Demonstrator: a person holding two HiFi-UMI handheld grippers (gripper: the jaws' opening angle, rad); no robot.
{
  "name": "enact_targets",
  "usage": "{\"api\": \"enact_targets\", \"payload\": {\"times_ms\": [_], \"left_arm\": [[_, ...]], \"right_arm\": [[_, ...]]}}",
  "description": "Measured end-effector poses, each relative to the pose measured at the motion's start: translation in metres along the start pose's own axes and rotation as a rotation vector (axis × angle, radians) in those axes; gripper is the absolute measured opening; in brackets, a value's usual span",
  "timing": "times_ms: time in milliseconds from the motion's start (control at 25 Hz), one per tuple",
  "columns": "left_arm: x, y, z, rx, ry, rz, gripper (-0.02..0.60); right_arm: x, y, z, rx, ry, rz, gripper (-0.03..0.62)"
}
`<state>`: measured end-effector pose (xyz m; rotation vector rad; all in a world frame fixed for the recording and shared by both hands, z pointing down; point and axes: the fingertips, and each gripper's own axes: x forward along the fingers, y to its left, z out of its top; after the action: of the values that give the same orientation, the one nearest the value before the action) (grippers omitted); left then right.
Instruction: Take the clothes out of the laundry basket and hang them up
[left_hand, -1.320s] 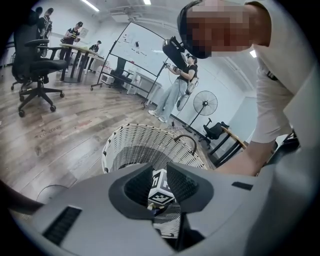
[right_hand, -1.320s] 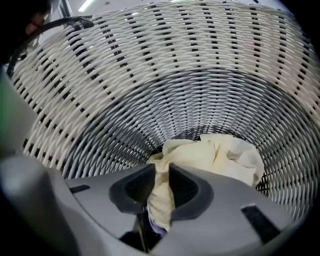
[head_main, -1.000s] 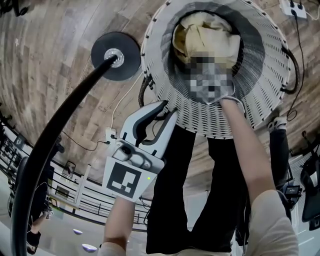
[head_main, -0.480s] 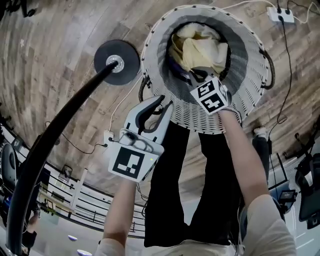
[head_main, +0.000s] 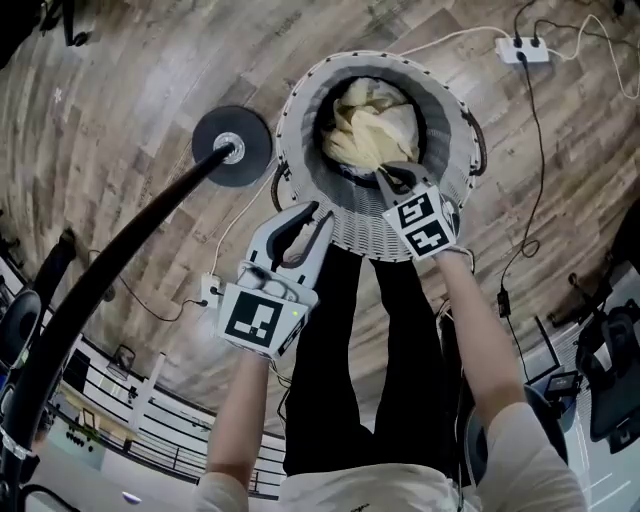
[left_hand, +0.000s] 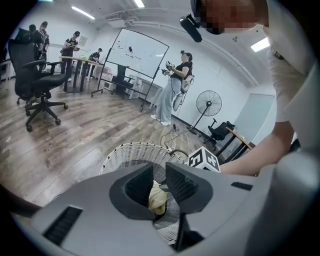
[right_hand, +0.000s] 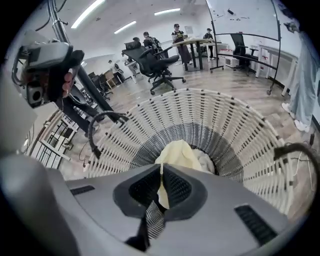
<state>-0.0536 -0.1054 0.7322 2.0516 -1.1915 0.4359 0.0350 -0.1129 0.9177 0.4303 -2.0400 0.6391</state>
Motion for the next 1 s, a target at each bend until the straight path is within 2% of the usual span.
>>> {"api": "enact_targets", "payload": {"times_ms": [360,640,1000], "left_arm": [[-0.029,-0.043,0.041,0.015,-0.038,0.006,0.082],[-0.055,-0.082,0.070,0.038,-0.078,0.025,0.083],[-0.107,-0.117,0.102,0.035,-0.138,0.110,0.083]], "right_arm": [[-0.092,0.023,0.023,-0.002,-0.059,-0.012,0.020],[-0.151,0.030,0.024,-0.014,-0.083,-0.027,0.020],[-0.239,0.044,0.056,-0.098,-0.156,-0.022,0.018]]}}
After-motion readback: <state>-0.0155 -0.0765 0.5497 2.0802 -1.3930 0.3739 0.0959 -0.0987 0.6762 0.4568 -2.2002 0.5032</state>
